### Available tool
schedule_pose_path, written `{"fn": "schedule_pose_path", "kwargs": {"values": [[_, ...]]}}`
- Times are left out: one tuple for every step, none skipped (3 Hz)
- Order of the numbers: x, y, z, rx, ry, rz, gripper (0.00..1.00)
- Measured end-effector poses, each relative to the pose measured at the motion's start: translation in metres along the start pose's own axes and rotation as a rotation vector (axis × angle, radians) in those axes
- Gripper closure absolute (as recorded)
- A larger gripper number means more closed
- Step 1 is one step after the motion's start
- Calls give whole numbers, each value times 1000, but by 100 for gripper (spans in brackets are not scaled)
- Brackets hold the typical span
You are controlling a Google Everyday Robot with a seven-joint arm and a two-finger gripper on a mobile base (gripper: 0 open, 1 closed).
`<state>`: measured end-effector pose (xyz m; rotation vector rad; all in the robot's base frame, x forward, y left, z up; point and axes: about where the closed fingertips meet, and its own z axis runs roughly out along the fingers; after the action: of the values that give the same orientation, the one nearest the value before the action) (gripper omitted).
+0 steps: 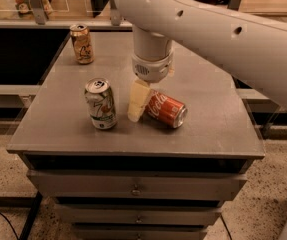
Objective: Place coke can upright
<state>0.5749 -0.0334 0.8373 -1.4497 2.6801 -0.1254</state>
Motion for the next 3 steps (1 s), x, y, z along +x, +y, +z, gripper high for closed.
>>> {"fn": "schedule_pose_path", "kwargs": {"values": [[8, -3, 13, -29, -12, 46, 0], [15, -5, 21, -47, -34, 67, 17], [18, -6, 24, -56, -46, 73, 41]]}}
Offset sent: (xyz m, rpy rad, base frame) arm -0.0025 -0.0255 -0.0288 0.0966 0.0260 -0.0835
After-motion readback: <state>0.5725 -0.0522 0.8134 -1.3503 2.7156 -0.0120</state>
